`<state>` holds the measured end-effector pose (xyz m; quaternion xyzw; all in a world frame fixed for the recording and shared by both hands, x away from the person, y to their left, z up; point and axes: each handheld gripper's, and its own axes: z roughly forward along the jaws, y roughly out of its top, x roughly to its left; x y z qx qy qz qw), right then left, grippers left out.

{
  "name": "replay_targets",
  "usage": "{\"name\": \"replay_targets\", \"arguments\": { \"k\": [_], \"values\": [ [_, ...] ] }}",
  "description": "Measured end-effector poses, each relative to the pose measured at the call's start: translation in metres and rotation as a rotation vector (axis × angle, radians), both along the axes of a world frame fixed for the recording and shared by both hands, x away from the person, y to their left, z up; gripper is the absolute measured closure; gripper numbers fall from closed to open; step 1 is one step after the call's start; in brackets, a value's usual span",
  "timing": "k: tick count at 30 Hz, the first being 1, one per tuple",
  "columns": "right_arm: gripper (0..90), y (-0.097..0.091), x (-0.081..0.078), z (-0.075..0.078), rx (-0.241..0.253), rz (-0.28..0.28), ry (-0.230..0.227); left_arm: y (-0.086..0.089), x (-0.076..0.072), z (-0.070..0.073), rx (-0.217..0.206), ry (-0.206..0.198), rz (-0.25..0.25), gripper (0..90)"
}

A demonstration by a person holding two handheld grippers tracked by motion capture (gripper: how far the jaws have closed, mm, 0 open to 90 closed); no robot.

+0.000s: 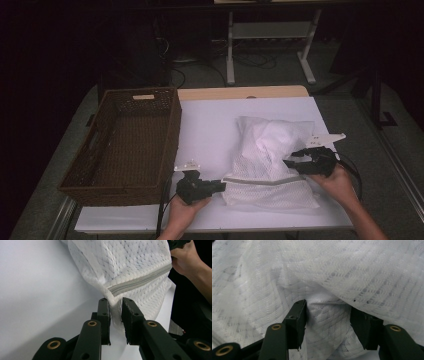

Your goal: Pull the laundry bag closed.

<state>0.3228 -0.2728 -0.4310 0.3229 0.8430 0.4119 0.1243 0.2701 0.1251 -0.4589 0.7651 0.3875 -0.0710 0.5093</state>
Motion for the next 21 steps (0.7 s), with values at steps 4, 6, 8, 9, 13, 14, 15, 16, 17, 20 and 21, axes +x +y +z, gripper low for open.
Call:
{"name": "replay_targets", "arguments": {
  "k": [4,6,8,9,13,14,15,16,17,20,21],
  "values": [
    [45.8,0.006,0.012,0.002,-0.008,-0.006,-0.008,-0.002,0.003,0.0,-0.004,-0.002,0.006,76.7],
    [45.9,0.008,0.017,0.004,-0.014,-0.005,-0.015,-0.002,0.005,0.0,-0.002,-0.01,0.009,76.7],
    [46.0,0.009,0.021,0.004,-0.015,-0.008,-0.015,-0.003,0.007,0.002,0.003,-0.018,0.01,76.6],
    [46.0,0.01,0.023,0.004,-0.014,-0.006,-0.018,-0.003,0.008,0.002,0.007,-0.027,0.01,76.6],
    [45.8,0.007,0.025,0.004,-0.005,-0.009,-0.016,-0.003,0.008,0.005,0.037,-0.061,0.004,74.5],
    [45.6,0.007,0.024,0.004,-0.003,-0.009,-0.015,-0.002,0.008,0.006,0.039,-0.067,0.006,73.3],
    [45.3,0.006,0.023,0.005,-0.001,-0.009,-0.019,-0.001,0.008,0.007,0.042,-0.074,0.006,71.7],
    [44.7,0.005,0.023,0.005,0.001,-0.01,-0.016,-0.001,0.007,0.007,0.048,-0.083,0.004,70.3],
    [43.9,0.004,0.022,0.005,0.007,-0.01,-0.015,-0.001,0.006,0.008,0.058,-0.09,0.003,68.8],
    [40.5,0.0,0.017,0.005,0.031,-0.018,-0.002,0.0,0.003,0.012,0.082,-0.11,-0.005,60.5],
    [40.1,-0.002,0.015,0.006,0.032,-0.02,-0.006,0.001,0.002,0.013,0.093,-0.122,-0.006,57.5]
  ]
}}
